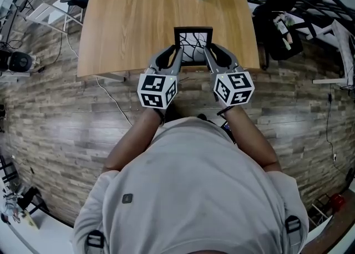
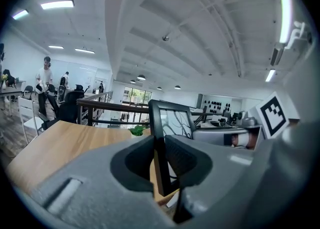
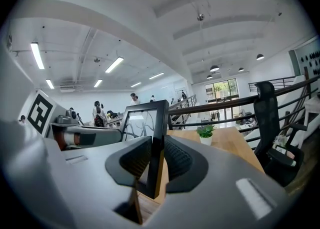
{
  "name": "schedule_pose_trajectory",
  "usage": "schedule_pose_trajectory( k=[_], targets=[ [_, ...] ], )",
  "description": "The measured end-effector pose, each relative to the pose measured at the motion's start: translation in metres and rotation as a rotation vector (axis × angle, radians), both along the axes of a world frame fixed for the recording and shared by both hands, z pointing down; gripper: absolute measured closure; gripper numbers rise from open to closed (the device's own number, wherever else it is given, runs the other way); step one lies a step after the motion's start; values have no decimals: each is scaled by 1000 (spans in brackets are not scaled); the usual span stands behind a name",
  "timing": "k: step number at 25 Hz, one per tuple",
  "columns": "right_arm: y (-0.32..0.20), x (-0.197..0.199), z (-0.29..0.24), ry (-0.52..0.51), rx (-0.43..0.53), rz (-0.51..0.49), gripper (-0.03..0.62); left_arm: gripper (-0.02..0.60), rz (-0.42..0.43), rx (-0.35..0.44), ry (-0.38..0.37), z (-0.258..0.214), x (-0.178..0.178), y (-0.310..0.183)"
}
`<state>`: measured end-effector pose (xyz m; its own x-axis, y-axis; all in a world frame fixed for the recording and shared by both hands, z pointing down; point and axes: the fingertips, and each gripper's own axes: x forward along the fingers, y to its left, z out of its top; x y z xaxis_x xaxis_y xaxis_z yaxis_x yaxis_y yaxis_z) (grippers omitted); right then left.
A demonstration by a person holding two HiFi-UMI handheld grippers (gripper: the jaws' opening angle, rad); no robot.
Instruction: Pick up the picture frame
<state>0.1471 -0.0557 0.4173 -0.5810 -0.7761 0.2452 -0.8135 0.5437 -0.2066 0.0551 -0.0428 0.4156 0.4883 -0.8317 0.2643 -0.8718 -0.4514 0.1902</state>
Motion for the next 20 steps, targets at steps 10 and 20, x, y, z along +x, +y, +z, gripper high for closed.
schedule_pose_trajectory(
  k=[10,20],
  targets=[
    [58,75,2,-11,18,-49,507,508,-35,13,0,2,75,60],
    [101,109,3,-16,21,-59,507,508,-44,33,7,2,110,106]
  ],
)
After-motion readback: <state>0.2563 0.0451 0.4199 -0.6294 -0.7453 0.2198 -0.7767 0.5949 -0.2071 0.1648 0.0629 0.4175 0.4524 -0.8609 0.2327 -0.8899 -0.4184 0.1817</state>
